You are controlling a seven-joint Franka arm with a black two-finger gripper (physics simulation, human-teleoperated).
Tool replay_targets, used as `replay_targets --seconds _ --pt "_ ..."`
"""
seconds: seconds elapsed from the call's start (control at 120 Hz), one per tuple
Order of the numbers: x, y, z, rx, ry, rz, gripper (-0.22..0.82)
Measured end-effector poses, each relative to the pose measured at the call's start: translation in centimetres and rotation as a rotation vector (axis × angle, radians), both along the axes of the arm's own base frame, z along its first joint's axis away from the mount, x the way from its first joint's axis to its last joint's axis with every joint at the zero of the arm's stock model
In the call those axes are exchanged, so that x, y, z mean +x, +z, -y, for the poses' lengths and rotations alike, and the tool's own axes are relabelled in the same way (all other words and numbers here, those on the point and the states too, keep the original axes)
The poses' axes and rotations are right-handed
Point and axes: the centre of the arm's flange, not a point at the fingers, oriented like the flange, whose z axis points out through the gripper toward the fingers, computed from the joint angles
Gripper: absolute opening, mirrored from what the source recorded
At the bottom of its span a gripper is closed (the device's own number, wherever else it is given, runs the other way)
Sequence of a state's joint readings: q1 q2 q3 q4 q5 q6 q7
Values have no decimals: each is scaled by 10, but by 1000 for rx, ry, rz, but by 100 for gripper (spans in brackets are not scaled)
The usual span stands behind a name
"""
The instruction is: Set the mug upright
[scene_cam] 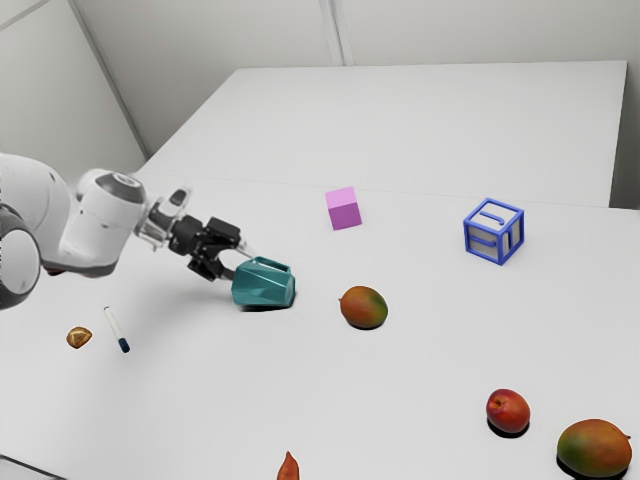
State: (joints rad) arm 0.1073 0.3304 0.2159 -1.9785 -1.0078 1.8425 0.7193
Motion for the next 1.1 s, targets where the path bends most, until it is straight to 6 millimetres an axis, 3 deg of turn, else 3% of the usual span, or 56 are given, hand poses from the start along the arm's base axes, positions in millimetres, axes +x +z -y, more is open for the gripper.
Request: replay_targets --seconds 0.125,0.3,0.458,0.65,0.867,1.017,1.1 --pt "0 -10 7 -26 -1 0 58" --pt "1 -8 8 -34 -6 19 13" --pt "3 -2 9 -30 -17 41 -6" --pt "4 13 9 -23 -26 78 -14" --pt "-2 70 11 19 -60 163 -17" --pt "-5 108 13 201 -177 153 -18" --pt "-4 118 21 324 -253 117 -18"
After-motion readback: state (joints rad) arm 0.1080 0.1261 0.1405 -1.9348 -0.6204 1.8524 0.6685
